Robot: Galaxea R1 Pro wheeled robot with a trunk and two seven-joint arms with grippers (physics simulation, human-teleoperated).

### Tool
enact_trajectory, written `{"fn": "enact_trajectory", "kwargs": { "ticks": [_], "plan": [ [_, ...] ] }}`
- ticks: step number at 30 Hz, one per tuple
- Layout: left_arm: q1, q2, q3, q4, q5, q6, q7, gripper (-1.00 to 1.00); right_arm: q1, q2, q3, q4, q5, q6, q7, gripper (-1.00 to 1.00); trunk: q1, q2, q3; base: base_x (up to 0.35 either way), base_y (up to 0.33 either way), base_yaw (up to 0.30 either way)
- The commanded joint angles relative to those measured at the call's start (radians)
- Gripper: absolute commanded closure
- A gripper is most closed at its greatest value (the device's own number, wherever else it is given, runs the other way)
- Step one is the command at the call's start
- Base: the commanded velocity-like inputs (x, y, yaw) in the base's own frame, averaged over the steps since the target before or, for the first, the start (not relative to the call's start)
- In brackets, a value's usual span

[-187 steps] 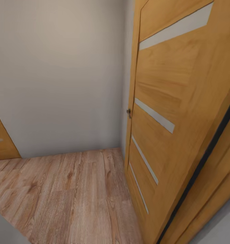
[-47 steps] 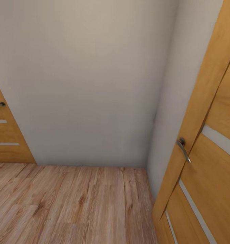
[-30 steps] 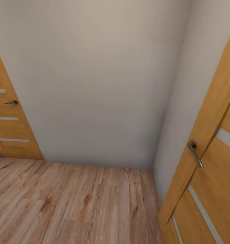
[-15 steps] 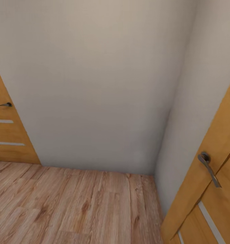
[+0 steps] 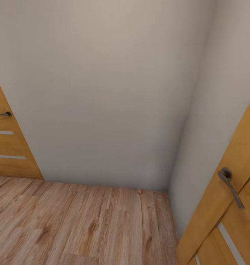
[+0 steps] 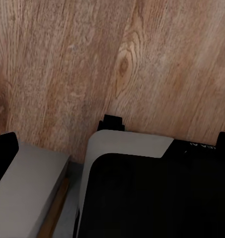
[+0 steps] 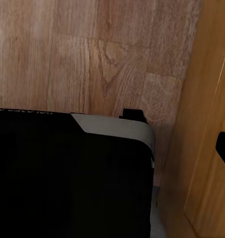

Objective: Move the two storage containers from the living room to the garage. In the garage, place one container on the floor and stack the other container on top of it (either order is fine).

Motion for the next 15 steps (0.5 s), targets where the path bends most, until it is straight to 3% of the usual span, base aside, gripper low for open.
{"fn": "enact_trajectory", "kwargs": {
  "ticks": [1, 15],
  "plan": [
    [-0.001, 0.0, 0.0, 0.0, 0.008, 0.004, 0.001, -1.0, -0.001, 0.001, 0.008, 0.003, -0.01, -0.005, 0.002, -1.0, 0.001, -0.001, -0.001, 0.266, 0.0, 0.0],
    [-0.001, 0.0, 0.0, 0.0, 0.008, 0.004, 0.001, -1.0, -0.001, 0.001, 0.008, 0.003, -0.007, -0.007, 0.002, -1.0, 0.001, -0.001, -0.001, 0.312, 0.0, 0.0]
  ]
}}
